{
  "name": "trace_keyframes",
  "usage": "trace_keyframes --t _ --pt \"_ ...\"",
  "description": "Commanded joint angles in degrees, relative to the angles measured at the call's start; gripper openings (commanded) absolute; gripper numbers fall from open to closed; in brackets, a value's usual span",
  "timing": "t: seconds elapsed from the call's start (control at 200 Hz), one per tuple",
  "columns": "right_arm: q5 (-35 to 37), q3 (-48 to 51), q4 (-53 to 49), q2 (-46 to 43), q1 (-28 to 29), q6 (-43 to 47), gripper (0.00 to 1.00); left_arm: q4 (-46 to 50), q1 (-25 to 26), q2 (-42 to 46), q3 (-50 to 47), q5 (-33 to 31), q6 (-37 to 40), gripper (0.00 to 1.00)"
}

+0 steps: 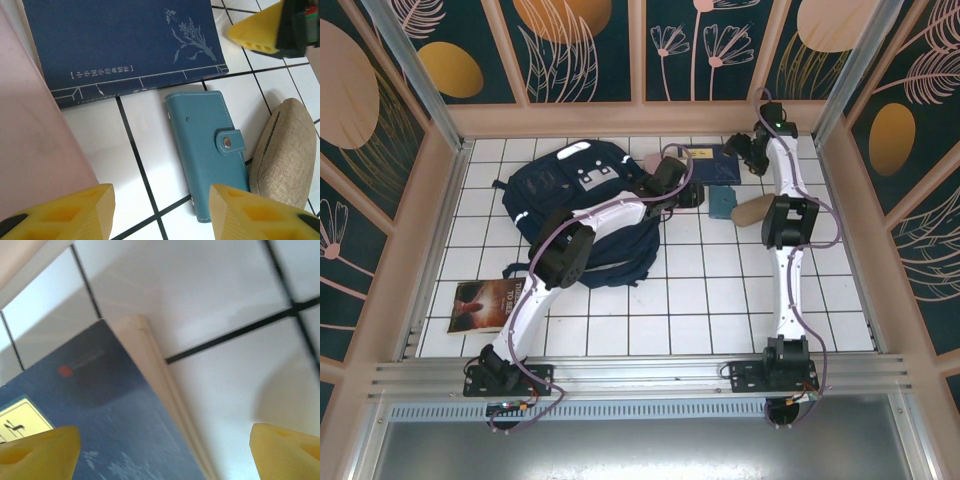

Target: Pack the student bag

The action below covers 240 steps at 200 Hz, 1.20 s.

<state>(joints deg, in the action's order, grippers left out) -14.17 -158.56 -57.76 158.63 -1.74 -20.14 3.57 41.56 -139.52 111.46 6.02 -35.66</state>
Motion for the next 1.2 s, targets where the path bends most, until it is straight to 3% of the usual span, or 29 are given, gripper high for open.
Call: trace_keyframes --t 0.0,0.15,0.235,0.34,0.53,0.636,0.991,1.111,1.196 --pt "4.7 3.7 -2.6 -8.8 -0.6 1.0 0.90 -1.5 -0.4 3.9 -0.9 0.8 1.1 0.53" --pt "2.3 22.3 2.4 -21.7 -2.2 1.5 0.90 -2.7 -0.7 4.2 -1.3 2.1 1.1 0.53" --pt "0.5 36.4 8.2 -31.0 -3.4 1.0 0.98 -3.6 -0.7 4.3 -1.9 2.7 1.1 0.53" --pt "1.0 48.5 13.3 -40.8 -4.1 1.1 0.99 -4.8 -0.8 4.3 -2.8 3.2 0.7 0.53" --pt "6.4 48.1 13.4 -43.2 -1.7 3.5 0.99 -5.6 -0.8 3.3 -2.8 3.1 -0.7 0.53" --pt "10.4 53.7 21.2 -47.5 0.8 4.0 0.99 -5.5 -0.8 1.8 -1.0 0.7 -0.8 0.53" --pt "6.7 76.9 35.1 -63.1 3.5 2.4 0.99 -1.7 -2.9 -13.7 25.6 -9.3 2.4 0.57" --pt "5.6 84.1 43.2 -64.5 3.5 2.3 0.99 -3.2 -4.1 -14.7 26.2 -10.6 2.5 0.58" --pt "4.8 83.8 47.5 -60.9 3.4 2.0 0.99 -3.1 -4.2 -12.8 23.4 -10.2 2.9 0.58"
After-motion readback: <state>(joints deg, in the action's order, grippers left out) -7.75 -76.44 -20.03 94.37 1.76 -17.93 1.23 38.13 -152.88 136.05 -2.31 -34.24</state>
